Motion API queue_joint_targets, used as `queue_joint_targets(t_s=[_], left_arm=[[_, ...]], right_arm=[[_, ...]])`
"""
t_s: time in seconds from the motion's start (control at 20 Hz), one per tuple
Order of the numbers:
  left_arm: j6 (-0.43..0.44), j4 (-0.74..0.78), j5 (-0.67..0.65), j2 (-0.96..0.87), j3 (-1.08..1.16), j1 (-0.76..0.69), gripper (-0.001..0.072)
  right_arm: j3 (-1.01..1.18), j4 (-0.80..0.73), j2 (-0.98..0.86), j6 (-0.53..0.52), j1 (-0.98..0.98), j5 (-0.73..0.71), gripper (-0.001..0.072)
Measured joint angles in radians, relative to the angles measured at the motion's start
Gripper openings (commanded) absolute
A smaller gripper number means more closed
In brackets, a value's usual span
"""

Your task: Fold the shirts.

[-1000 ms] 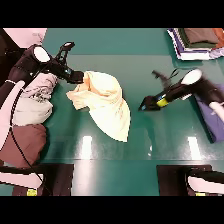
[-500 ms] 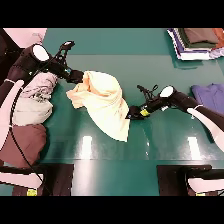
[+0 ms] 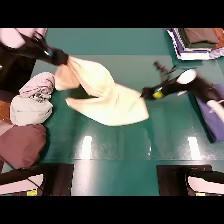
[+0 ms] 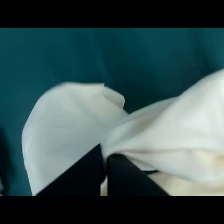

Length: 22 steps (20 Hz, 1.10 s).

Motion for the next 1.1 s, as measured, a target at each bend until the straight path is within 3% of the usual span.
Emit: queue_joint_targets(t_s=[0.5, 0.75, 0.9, 1.1], left_arm=[[0.085, 0.040, 0.011, 0.332, 0.161, -0.001, 0.0024], [0.090, -0.043, -0.048, 0.410, 0.235, 0.000, 0.0023], [0.093, -0.110, -0.133, 0.397, 0.251, 0.001, 0.0023], [0.068, -0.164, -0.240, 0.335, 0.107, -0.016, 0.0023]], right_arm=[[0.496, -0.075, 0.286, 0.027, -0.273, 0.077, 0.0012], [0.681, -0.095, 0.351, 0.013, -0.340, 0.164, 0.0011], [0.698, -0.107, 0.361, 0.013, -0.354, 0.242, 0.0012], [0.529, -0.113, 0.365, 0.012, -0.360, 0.343, 0.0011]])
